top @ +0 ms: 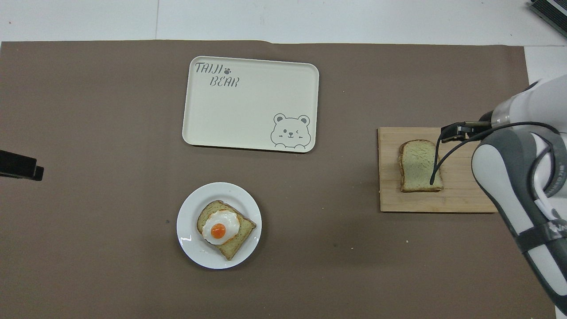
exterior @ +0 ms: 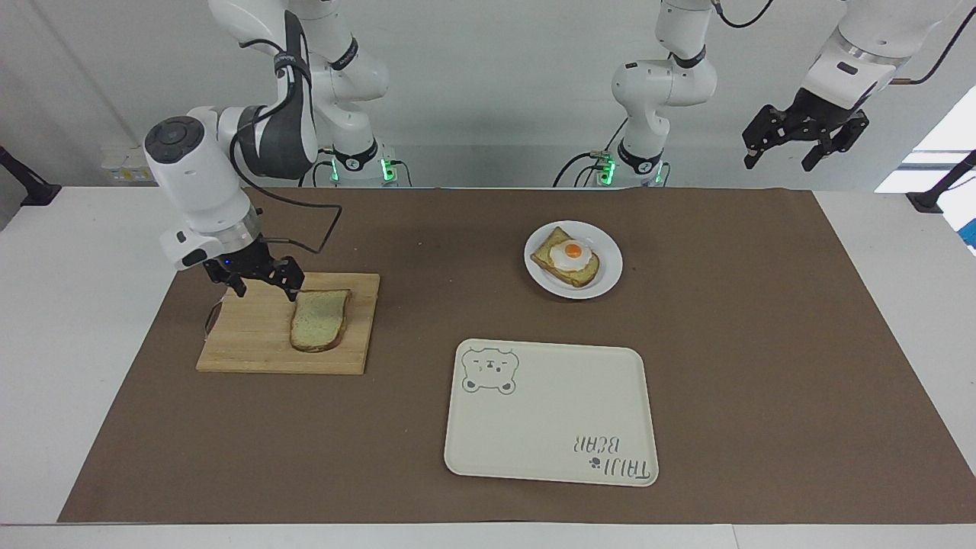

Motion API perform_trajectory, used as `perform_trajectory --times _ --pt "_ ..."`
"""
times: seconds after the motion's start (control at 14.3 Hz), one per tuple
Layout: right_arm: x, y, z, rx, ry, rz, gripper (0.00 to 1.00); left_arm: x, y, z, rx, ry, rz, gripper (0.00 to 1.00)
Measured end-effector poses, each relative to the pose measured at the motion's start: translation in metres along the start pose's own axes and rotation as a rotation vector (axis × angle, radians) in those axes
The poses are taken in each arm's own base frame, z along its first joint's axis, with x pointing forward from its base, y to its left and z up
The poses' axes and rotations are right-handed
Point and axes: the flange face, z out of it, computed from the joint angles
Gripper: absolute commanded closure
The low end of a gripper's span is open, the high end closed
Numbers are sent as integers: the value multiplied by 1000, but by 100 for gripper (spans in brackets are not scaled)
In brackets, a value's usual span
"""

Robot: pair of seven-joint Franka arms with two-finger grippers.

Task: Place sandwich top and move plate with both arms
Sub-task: 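Reach the right gripper over the bread slice on the cutting board, then lower the right gripper and grasp the bread slice edge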

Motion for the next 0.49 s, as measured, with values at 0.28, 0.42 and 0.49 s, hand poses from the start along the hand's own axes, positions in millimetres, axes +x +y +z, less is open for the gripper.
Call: perform_trajectory --times 0.28,0.42,0.49 --pt "1 18 46 44 -6 -63 0 0 0 0 0 0 0 0" --pt "0 30 69 79 -6 -92 0 0 0 0 0 0 0 0" --pt "-1 34 81 95 -15 -100 0 0 0 0 0 0 0 0"
